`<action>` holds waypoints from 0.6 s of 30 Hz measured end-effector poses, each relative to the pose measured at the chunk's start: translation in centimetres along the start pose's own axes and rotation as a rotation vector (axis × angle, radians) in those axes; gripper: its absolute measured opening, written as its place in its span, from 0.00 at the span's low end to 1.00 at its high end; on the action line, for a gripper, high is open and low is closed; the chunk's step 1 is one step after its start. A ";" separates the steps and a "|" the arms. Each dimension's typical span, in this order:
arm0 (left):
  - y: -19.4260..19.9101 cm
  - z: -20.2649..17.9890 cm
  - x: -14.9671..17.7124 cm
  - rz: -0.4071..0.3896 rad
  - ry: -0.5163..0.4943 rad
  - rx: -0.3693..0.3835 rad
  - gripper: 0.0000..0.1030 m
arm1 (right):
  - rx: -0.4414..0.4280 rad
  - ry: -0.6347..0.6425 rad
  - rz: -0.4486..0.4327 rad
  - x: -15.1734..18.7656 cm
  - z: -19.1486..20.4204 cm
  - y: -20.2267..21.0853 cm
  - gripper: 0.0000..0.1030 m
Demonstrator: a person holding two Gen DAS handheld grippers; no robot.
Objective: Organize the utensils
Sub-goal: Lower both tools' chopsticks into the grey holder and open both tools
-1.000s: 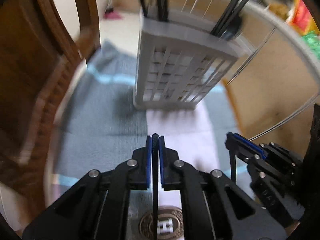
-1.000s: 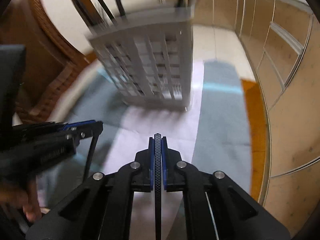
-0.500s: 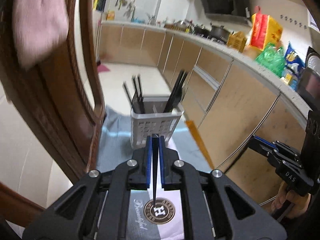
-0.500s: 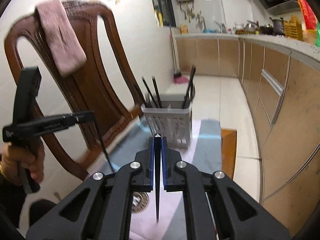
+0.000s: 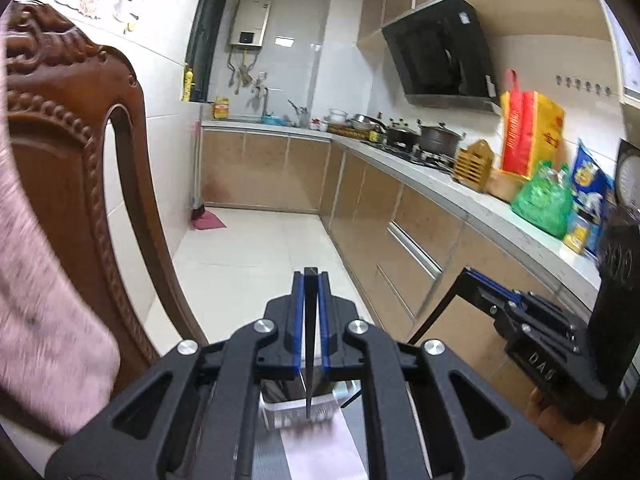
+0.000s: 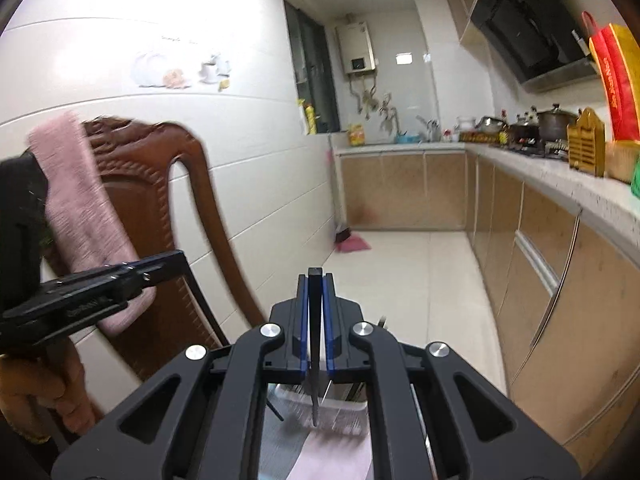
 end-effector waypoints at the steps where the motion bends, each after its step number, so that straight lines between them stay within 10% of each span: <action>1: -1.3 0.5 -0.2 0.006 0.010 -0.008 0.07 | 0.017 -0.008 0.006 -0.1 -0.5 -1.3 0.07; 18: -16.3 4.5 13.0 0.213 0.102 -0.040 0.07 | 0.060 -0.124 0.162 11.5 -5.7 -13.5 0.07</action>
Point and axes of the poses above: each gripper's, at about its wrist camera, not at the fingertips, and y roughly against the way its jaws point, z to its left, x to its underside, the point moved 8 cm from there along -y, roughly the way its jaws point, and after that the axes turned 4 degrees about -y, right-handed, at the moved point
